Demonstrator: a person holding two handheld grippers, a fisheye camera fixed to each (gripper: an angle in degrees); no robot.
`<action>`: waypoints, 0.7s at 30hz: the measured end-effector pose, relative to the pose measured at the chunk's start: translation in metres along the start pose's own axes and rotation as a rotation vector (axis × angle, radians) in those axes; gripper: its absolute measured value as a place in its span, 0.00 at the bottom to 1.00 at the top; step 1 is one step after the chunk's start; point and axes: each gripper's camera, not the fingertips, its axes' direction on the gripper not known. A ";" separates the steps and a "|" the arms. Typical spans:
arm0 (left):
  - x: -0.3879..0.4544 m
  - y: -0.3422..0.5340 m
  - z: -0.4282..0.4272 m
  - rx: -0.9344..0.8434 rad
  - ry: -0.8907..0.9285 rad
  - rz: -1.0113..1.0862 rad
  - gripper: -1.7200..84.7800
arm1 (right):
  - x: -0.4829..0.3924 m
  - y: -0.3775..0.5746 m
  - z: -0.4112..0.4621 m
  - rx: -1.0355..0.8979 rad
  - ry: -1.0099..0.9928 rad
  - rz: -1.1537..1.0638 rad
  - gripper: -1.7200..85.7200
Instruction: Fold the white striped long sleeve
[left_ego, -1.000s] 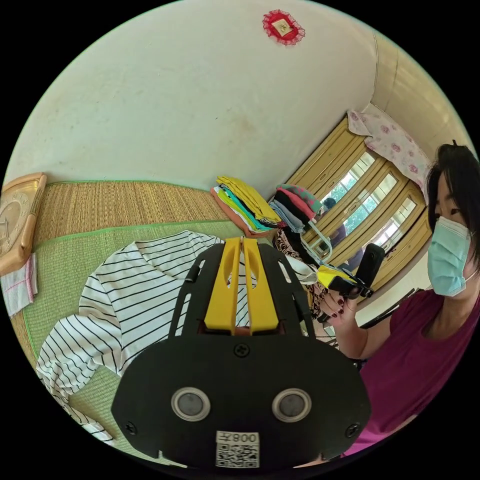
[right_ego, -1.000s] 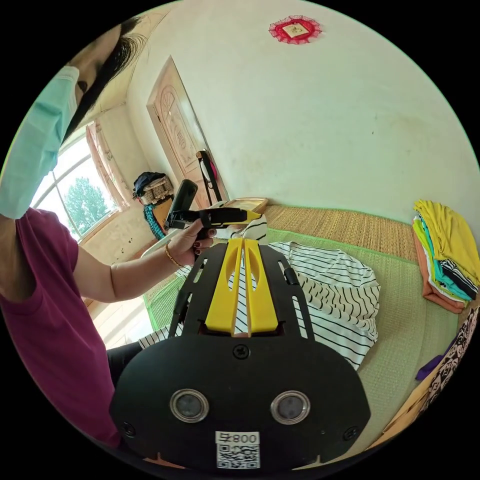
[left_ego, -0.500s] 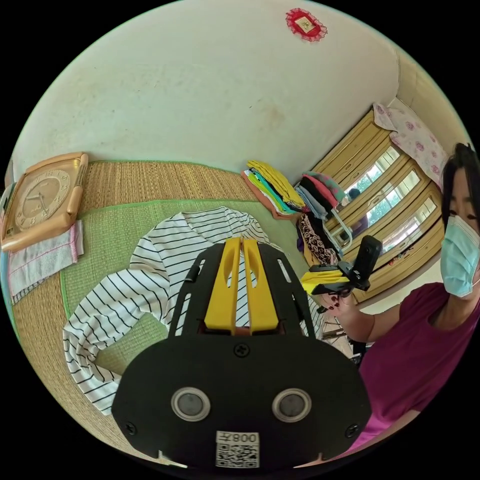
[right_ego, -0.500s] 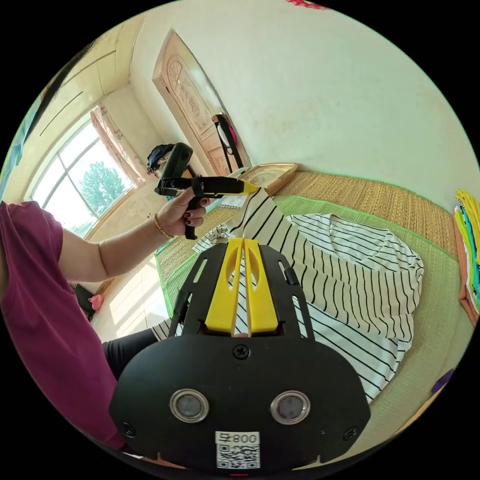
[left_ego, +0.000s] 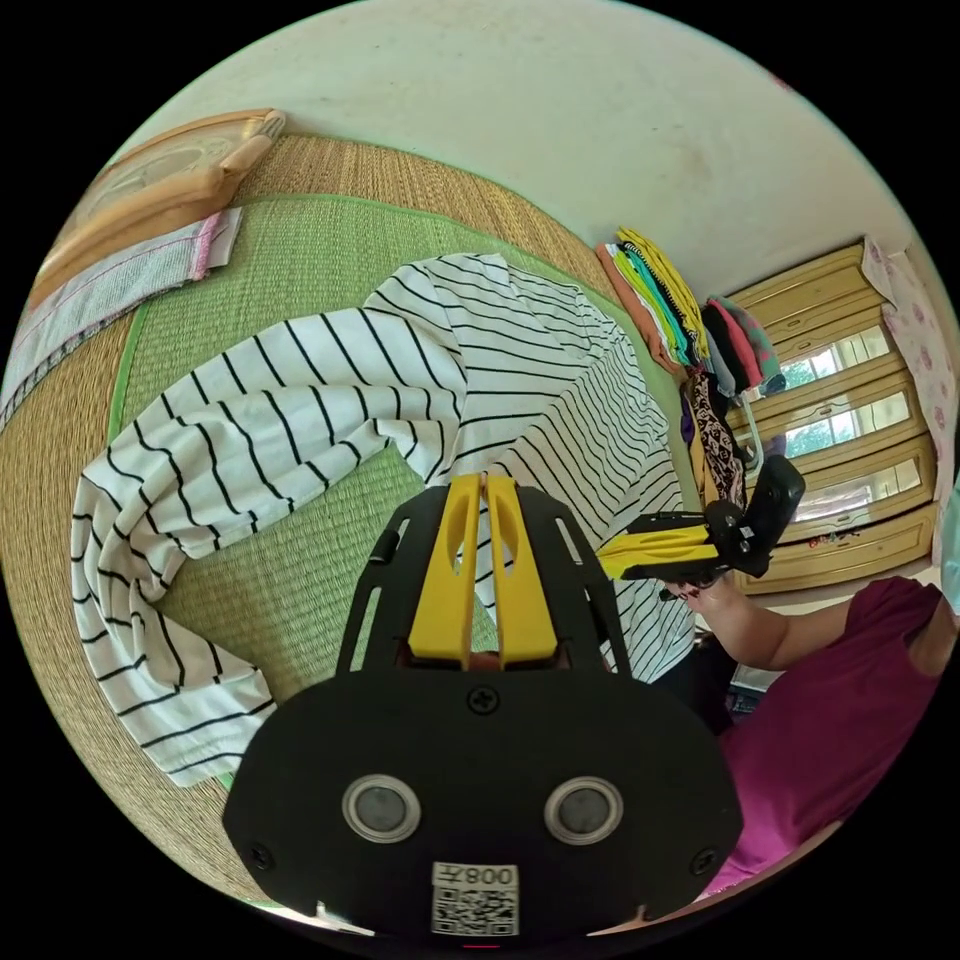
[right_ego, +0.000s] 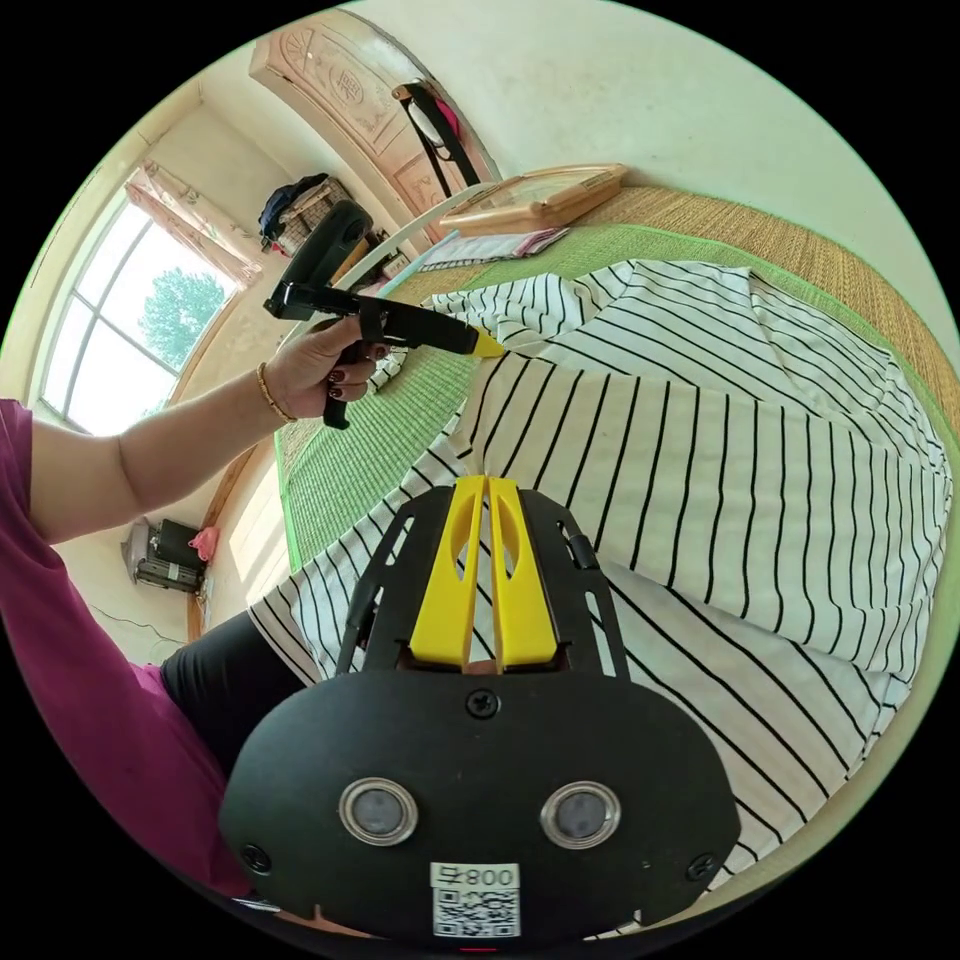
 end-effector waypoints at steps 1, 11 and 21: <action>-0.004 -0.001 0.004 0.000 -0.001 -0.007 0.03 | 0.001 0.000 0.005 -0.014 -0.001 0.000 0.03; 0.008 -0.008 0.014 0.121 -0.031 0.047 0.04 | 0.004 0.004 -0.006 0.050 -0.082 0.008 0.03; 0.004 -0.029 0.057 0.092 -0.024 0.031 0.03 | 0.020 -0.001 0.000 0.012 -0.040 0.065 0.03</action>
